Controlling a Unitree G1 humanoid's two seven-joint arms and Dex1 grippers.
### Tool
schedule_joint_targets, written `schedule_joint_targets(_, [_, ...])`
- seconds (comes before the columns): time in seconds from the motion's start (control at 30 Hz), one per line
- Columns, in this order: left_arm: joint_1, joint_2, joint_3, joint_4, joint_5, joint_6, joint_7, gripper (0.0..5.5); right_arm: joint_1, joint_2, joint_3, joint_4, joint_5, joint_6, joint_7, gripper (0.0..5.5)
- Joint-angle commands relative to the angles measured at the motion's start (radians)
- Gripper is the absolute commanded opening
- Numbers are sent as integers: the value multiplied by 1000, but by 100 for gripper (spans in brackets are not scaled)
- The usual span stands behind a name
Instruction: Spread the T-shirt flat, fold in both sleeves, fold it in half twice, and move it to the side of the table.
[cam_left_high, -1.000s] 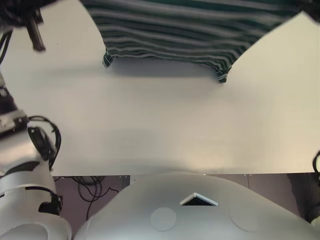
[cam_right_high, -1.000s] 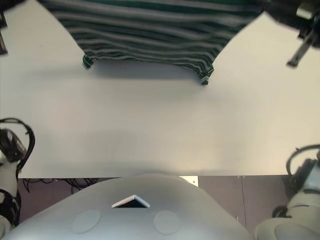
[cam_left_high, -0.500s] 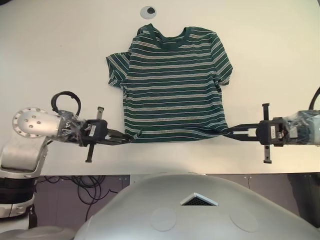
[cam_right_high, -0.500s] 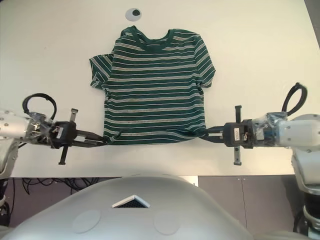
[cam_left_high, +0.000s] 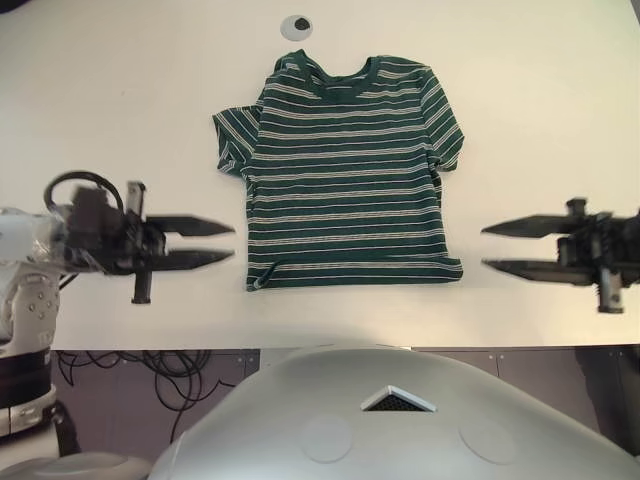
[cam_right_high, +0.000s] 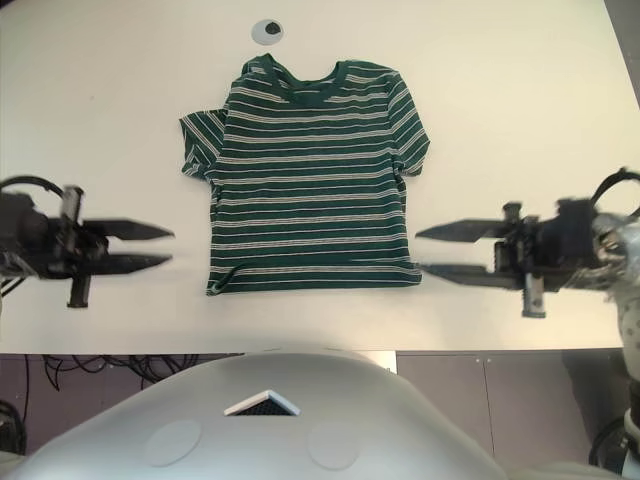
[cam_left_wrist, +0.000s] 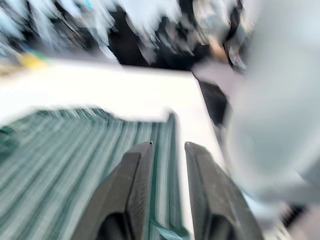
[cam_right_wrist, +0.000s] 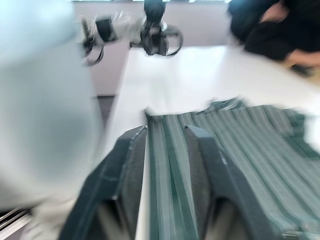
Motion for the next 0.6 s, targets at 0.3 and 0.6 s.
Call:
schedule_joint_targets(0.3, [-467,-217,-365,577,785,-294,626,0,-511,304,503,634,-869,-171,-628,1])
schedule_joint_targets(0.6, [-633,-269,-473,946,992,-322,761,0,-589,340,581,914,-1026,-302,-669,1])
